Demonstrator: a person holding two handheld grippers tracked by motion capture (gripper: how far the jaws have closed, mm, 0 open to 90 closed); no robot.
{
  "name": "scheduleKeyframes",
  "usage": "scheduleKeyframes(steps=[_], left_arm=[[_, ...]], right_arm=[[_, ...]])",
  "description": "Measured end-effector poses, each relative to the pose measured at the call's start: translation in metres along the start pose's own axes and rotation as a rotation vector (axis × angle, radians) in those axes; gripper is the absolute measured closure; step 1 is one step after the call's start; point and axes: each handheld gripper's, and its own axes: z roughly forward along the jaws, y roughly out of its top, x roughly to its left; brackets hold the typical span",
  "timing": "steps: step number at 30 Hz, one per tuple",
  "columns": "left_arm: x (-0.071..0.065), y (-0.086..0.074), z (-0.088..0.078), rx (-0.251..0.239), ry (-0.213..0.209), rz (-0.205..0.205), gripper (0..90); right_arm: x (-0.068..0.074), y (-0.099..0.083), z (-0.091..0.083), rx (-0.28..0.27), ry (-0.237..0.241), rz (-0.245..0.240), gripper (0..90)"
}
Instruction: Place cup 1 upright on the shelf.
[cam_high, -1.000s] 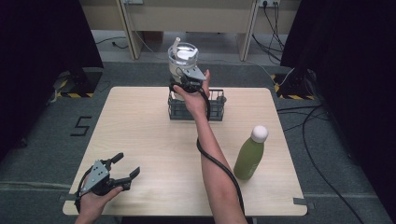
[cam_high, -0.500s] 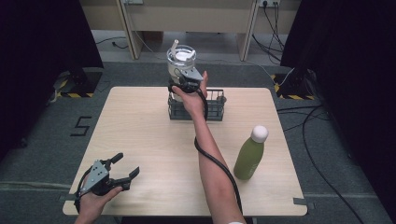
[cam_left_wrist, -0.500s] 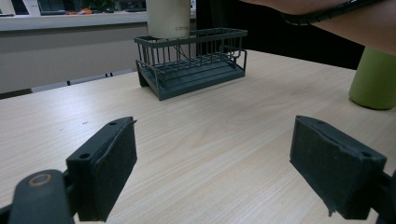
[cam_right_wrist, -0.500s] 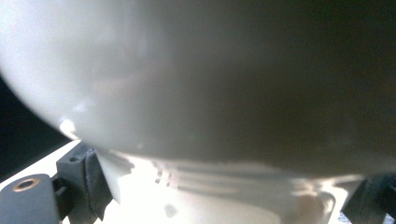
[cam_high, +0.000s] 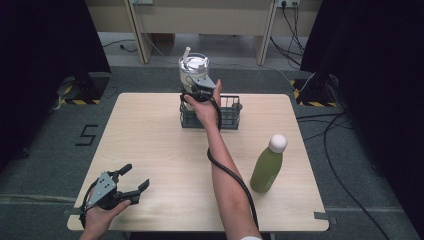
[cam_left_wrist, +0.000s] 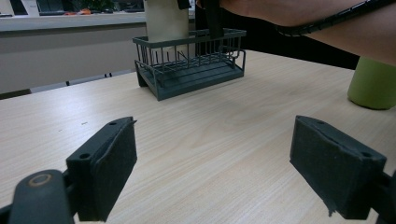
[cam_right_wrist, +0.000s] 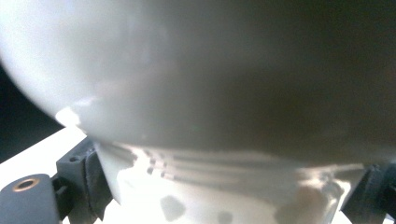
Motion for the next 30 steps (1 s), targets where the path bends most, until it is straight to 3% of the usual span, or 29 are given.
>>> scheduleKeyframes(steps=[6, 7, 8, 30], left_arm=[[0.000, 0.000, 0.000, 0.000, -0.001, -0.001, 14.1], [0.000, 0.000, 0.000, 0.000, -0.001, -0.001, 14.1], [0.000, 0.000, 0.000, 0.000, -0.001, -0.001, 14.1], [-0.001, 0.000, 0.000, 0.001, -0.007, 0.001, 14.1]], right_arm=[[-0.001, -0.005, 0.003, 0.011, 0.000, -0.006, 10.3], [-0.003, -0.005, 0.004, 0.003, 0.001, -0.034, 10.3], [-0.001, -0.007, 0.004, 0.015, 0.000, -0.008, 10.3], [0.000, -0.022, 0.012, 0.048, -0.006, -0.011, 10.3]])
